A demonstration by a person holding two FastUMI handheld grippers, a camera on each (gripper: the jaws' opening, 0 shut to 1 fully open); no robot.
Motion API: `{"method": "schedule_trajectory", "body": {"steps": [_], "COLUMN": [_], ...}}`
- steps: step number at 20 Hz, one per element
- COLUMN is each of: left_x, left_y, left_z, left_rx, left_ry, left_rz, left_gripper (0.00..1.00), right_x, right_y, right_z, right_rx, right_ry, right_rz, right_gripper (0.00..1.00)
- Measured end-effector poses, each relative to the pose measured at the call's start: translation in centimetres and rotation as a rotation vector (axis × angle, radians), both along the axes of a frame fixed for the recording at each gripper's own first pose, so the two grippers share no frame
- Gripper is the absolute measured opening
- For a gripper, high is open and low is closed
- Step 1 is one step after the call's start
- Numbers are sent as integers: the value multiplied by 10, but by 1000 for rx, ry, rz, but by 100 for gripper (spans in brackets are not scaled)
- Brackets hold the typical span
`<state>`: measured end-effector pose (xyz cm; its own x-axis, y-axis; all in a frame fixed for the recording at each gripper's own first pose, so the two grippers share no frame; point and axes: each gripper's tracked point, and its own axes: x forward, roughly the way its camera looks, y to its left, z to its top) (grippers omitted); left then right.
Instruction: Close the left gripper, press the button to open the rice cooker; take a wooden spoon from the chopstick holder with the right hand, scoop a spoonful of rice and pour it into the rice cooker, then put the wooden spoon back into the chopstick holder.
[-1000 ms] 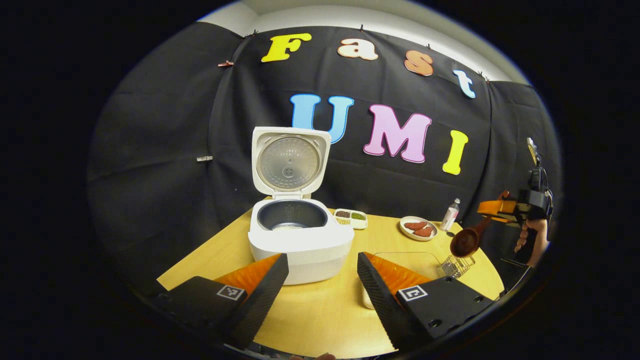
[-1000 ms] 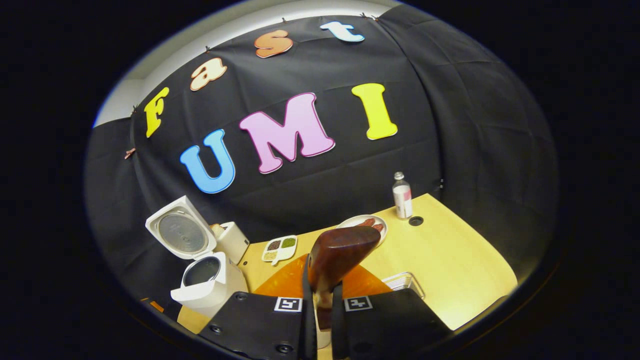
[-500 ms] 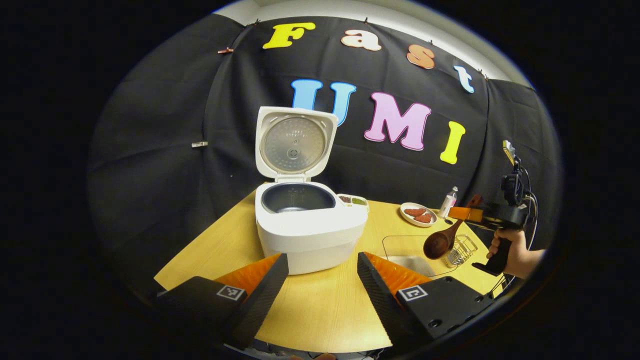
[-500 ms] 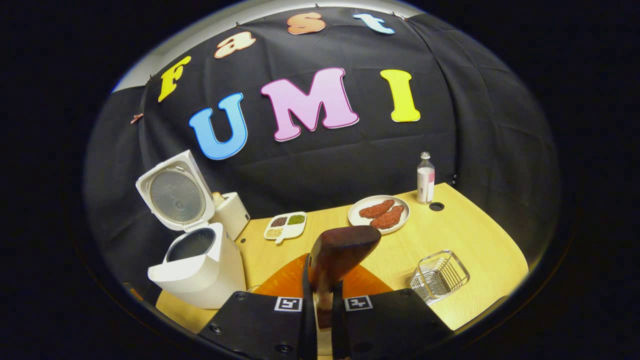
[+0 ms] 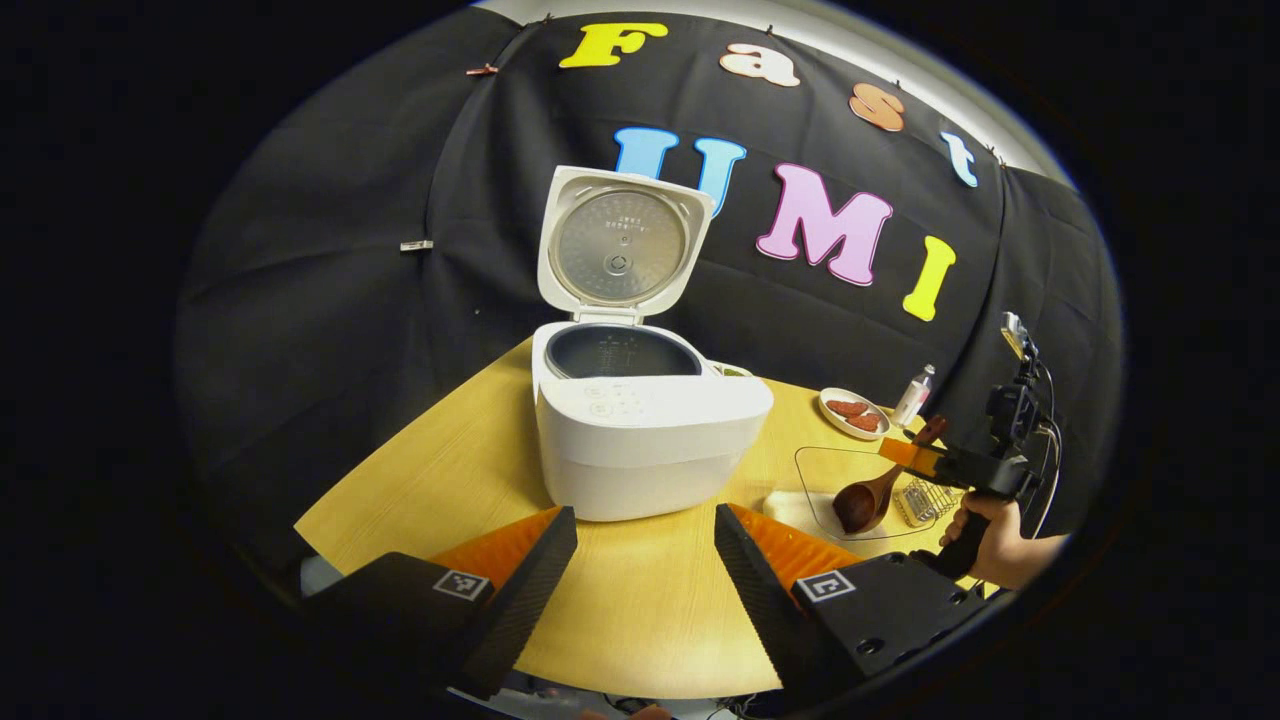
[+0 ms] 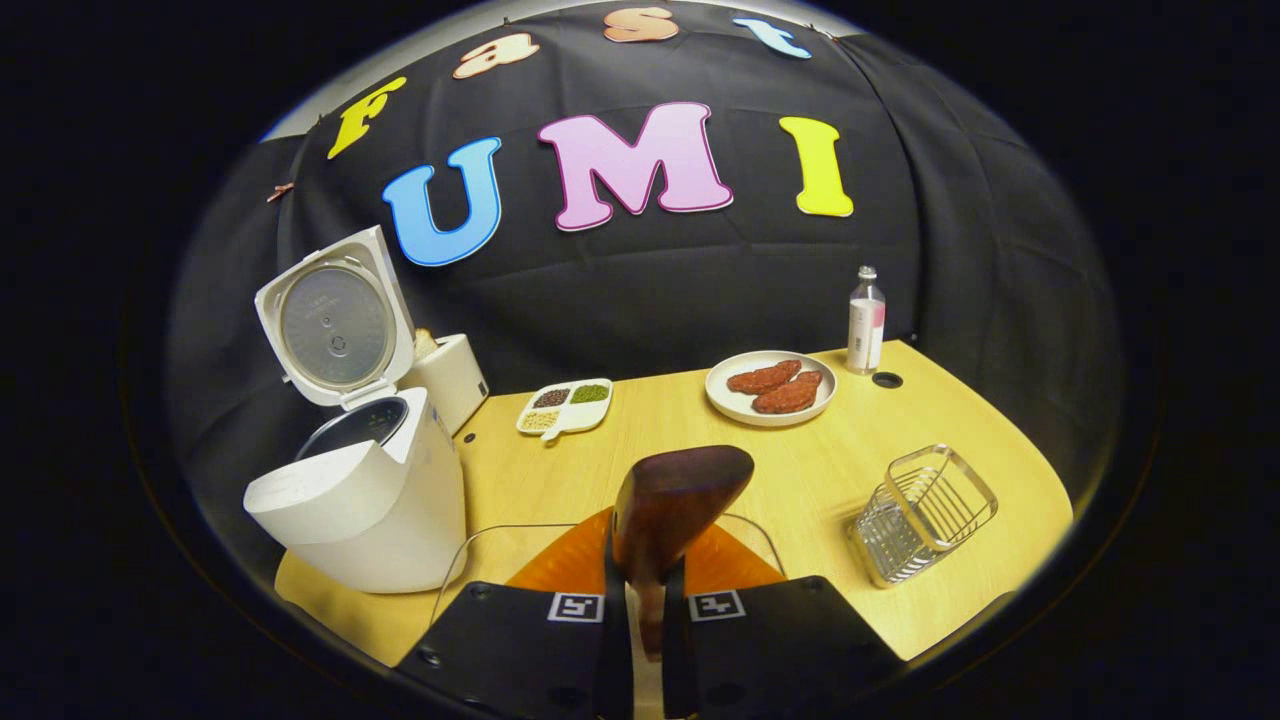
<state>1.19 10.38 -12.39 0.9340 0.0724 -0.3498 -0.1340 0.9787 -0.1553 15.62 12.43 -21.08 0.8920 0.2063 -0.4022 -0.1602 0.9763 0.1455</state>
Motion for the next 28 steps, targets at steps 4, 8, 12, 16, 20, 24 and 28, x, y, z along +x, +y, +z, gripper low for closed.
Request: {"method": "schedule_trajectory", "body": {"steps": [4,8,12,16,20,24,28], "left_x": [3,4,6,5,4,5,6], "left_y": [2,-2,-5,-8,-10,-13,-20], "left_z": [1,2,7,12,15,21,24], "left_rx": [-27,-18,-16,-14,-7,2,3], "left_ry": [-6,-4,-15,-22,-26,-37,-40], "left_rz": [17,7,5,10,3,-8,-26], "left_gripper": [95,95,96,96,96,95,96], "right_x": [-15,-29,-33,-33,-35,-31,-26], "right_y": [16,37,41,24,-4,-31,-45], "right_z": [-5,-9,-11,-14,-10,11,38], "right_rx": [68,197,324,419,503,568,677], "right_ry": [63,165,260,326,351,341,339], "right_rz": [1,-15,-61,-136,-215,-267,-321], "right_gripper": [16,16,16,16,16,16,16]}}
